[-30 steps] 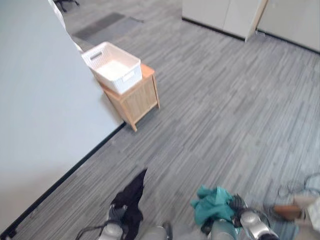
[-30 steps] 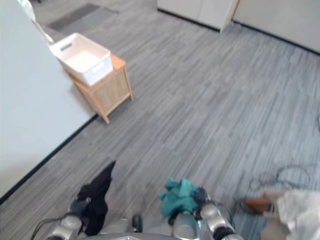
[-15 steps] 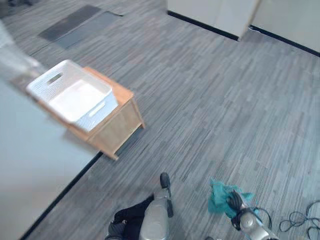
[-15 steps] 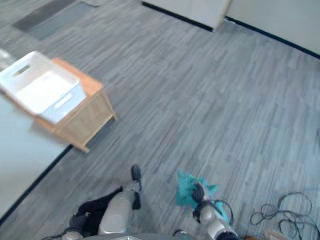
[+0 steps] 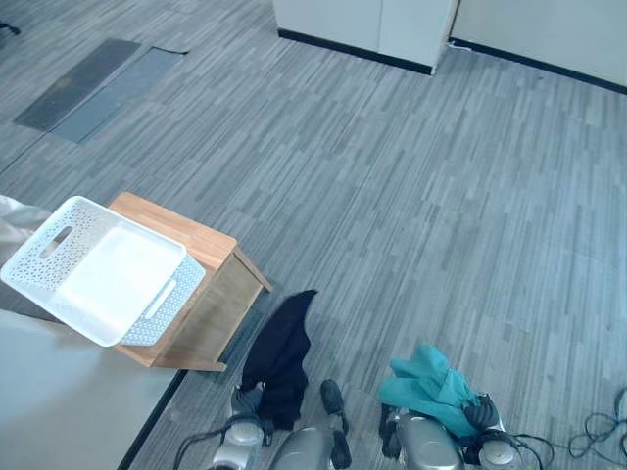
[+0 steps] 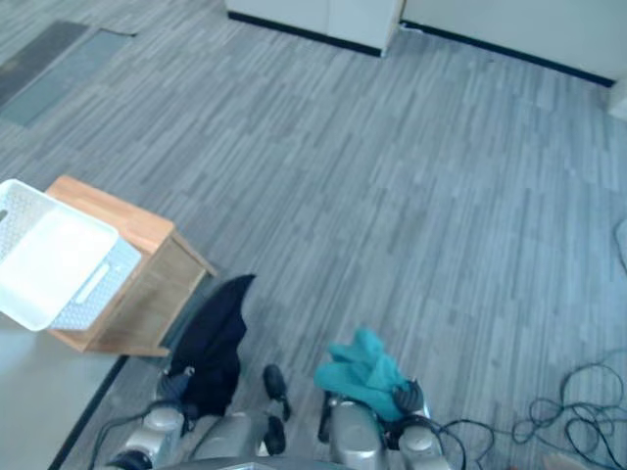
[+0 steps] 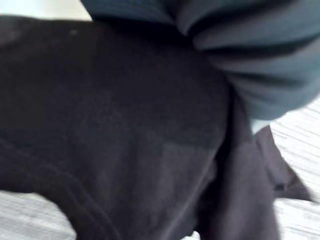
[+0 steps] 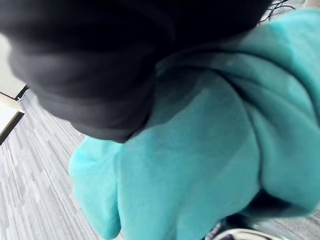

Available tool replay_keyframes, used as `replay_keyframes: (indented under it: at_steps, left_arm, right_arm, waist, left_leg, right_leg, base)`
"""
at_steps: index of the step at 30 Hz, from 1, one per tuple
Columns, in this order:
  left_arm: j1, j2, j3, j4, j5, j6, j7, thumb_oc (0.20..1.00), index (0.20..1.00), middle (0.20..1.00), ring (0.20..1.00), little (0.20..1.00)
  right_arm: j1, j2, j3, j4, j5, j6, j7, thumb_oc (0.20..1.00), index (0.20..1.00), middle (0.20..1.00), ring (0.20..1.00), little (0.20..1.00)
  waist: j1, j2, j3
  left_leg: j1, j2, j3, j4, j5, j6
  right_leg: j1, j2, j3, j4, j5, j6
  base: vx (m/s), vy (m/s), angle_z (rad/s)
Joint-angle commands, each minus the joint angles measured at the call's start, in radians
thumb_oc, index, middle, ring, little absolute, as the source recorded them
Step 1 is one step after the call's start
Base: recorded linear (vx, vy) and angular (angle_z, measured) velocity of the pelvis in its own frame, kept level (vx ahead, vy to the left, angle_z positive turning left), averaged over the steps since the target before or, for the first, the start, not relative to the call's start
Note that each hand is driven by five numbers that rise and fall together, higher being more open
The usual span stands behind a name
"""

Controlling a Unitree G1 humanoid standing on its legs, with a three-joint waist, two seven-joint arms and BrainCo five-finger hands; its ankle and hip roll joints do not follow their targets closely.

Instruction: Tidy up the quilt and then pick up the clothes from the bed and put them into the laundry hamper.

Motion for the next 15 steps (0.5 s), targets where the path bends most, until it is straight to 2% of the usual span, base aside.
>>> replay_keyframes:
  at_steps: [1, 2, 3, 4, 6, 8, 9, 10, 11, 13, 14, 15]
  left_arm:
    - [0.003, 0.009, -0.037, 0.010, -0.015, -0.014, -0.003, 0.200, 0.200, 0.200, 0.200, 0.200]
    - [0.006, 0.003, -0.041, 0.021, -0.023, -0.019, -0.013, 0.200, 0.200, 0.200, 0.200, 0.200]
    - [0.013, 0.003, -0.029, 0.033, -0.011, -0.008, -0.009, 0.200, 0.200, 0.200, 0.200, 0.200]
    - [0.020, 0.003, -0.028, 0.072, 0.031, 0.018, -0.014, 0.200, 0.200, 0.200, 0.200, 0.200]
    - [0.033, -0.006, -0.029, 0.096, 0.035, 0.013, -0.014, 0.200, 0.200, 0.200, 0.200, 0.200]
    - [0.037, -0.012, -0.030, 0.111, 0.029, 0.007, -0.014, 0.200, 0.200, 0.200, 0.200, 0.200]
    - [0.036, -0.012, -0.031, 0.111, 0.029, 0.007, -0.014, 0.200, 0.200, 0.200, 0.200, 0.200]
    - [0.033, -0.007, -0.035, 0.102, 0.013, -0.008, -0.021, 0.200, 0.200, 0.200, 0.200, 0.200]
    - [0.028, -0.002, -0.033, 0.098, 0.006, -0.014, -0.025, 0.200, 0.200, 0.200, 0.200, 0.200]
    - [0.016, -0.001, -0.030, 0.100, 0.006, -0.015, -0.024, 0.200, 0.200, 0.200, 0.200, 0.200]
    - [0.013, -0.002, -0.030, 0.095, 0.009, -0.011, -0.023, 0.200, 0.200, 0.200, 0.200, 0.200]
    - [0.013, -0.002, -0.030, 0.095, 0.009, -0.010, -0.023, 0.200, 0.200, 0.200, 0.200, 0.200]
  right_arm:
    - [0.045, 0.007, -0.025, -0.025, 0.053, -0.025, -0.014, 0.200, 0.200, 0.200, 0.200, 0.200]
    - [0.009, 0.006, -0.046, 0.017, 0.084, 0.004, -0.040, 0.200, 0.200, 0.200, 0.200, 0.200]
    - [0.018, 0.017, -0.038, -0.012, 0.111, -0.025, -0.015, 0.200, 0.200, 0.200, 0.200, 0.200]
    - [0.053, 0.045, 0.004, -0.024, 0.122, -0.019, 0.027, 0.200, 0.200, 0.200, 0.200, 0.200]
    - [0.076, 0.042, 0.026, 0.008, 0.135, -0.022, 0.063, 0.200, 0.200, 0.200, 0.200, 0.200]
    - [0.075, 0.030, 0.018, 0.032, 0.138, -0.027, 0.067, 0.200, 0.200, 0.200, 0.200, 0.200]
    - [0.074, 0.030, 0.017, 0.033, 0.139, -0.028, 0.067, 0.200, 0.200, 0.200, 0.200, 0.200]
    - [0.071, 0.011, -0.011, 0.074, 0.176, -0.025, 0.084, 0.200, 0.200, 0.200, 0.200, 0.200]
    - [0.064, 0.003, -0.015, 0.078, 0.178, -0.027, 0.089, 0.200, 0.200, 0.200, 0.200, 0.200]
    - [0.053, -0.007, -0.010, 0.086, 0.174, -0.016, 0.101, 0.200, 0.200, 0.200, 0.200, 0.200]
    - [0.048, -0.008, -0.003, 0.081, 0.166, -0.015, 0.106, 0.200, 0.200, 0.200, 0.200, 0.200]
    - [0.048, -0.008, -0.003, 0.081, 0.166, -0.015, 0.106, 0.200, 0.200, 0.200, 0.200, 0.200]
  waist:
    - [-0.026, 0.048, -0.025]
    - [-0.026, 0.046, -0.026]
    - [-0.021, 0.045, -0.027]
    - [-0.009, 0.041, -0.042]
    - [-0.018, 0.045, -0.072]
    - [-0.005, 0.044, -0.075]
    - [-0.005, 0.046, -0.076]
    - [0.021, 0.013, -0.064]
    - [0.029, 0.004, -0.057]
    - [0.041, -0.019, -0.050]
    - [0.049, -0.022, -0.049]
    - [0.050, -0.023, -0.048]
  left_leg:
    - [0.100, 0.024, 0.030, 0.064, -0.164, -0.118]
    - [0.121, 0.024, 0.023, 0.075, -0.185, -0.120]
    - [0.137, 0.023, 0.023, 0.082, -0.201, -0.118]
    - [0.214, 0.022, 0.055, 0.114, -0.288, -0.118]
    - [0.237, 0.025, 0.045, 0.196, -0.327, -0.132]
    - [0.183, 0.063, 0.039, 0.414, -0.282, -0.171]
    - [0.177, 0.068, 0.038, 0.424, -0.287, -0.174]
    - [0.063, 0.085, 0.014, 0.608, -0.222, -0.195]
    - [0.011, 0.103, -0.003, 0.667, -0.219, -0.201]
    - [-0.033, 0.143, -0.001, 0.600, -0.260, -0.186]
    - [-0.033, 0.144, -0.010, 0.527, -0.273, -0.178]
    - [-0.030, 0.143, -0.009, 0.524, -0.272, -0.178]
  right_leg:
    - [-0.146, -0.058, -0.001, 0.093, -0.089, 0.123]
    - [-0.156, -0.083, -0.042, 0.060, -0.069, 0.133]
    - [-0.163, -0.109, -0.085, 0.040, -0.058, 0.137]
    - [-0.112, -0.119, -0.181, -0.017, -0.057, 0.140]
    - [-0.086, -0.081, -0.140, -0.029, -0.062, 0.120]
    - [-0.027, -0.062, -0.154, -0.070, -0.052, 0.099]
    - [-0.027, -0.059, -0.155, -0.072, -0.051, 0.097]
    - [0.015, -0.072, -0.160, -0.097, -0.044, 0.075]
    - [0.033, -0.071, -0.162, -0.107, -0.051, 0.071]
    - [0.054, -0.093, -0.156, -0.116, -0.061, 0.086]
    - [0.058, -0.099, -0.149, -0.116, -0.066, 0.095]
    - [0.059, -0.100, -0.148, -0.116, -0.066, 0.096]
  base:
    - [0.25, -0.007, 0.26]
    - [0.35, -0.014, 0.10]
    - [0.63, 0.006, 0.28]
    - [0.66, 0.073, 0.24]
    - [0.54, 0.068, -0.09]
    - [0.23, -0.017, -0.02]
    - [0.11, -0.051, 0.12]
    - [0.05, -0.038, 0.03]
    - [0.08, -0.003, -0.02]
    - [0.11, 0.107, -0.02]
    - [0.08, 0.112, -0.15]
    - [0.10, 0.263, -0.17]
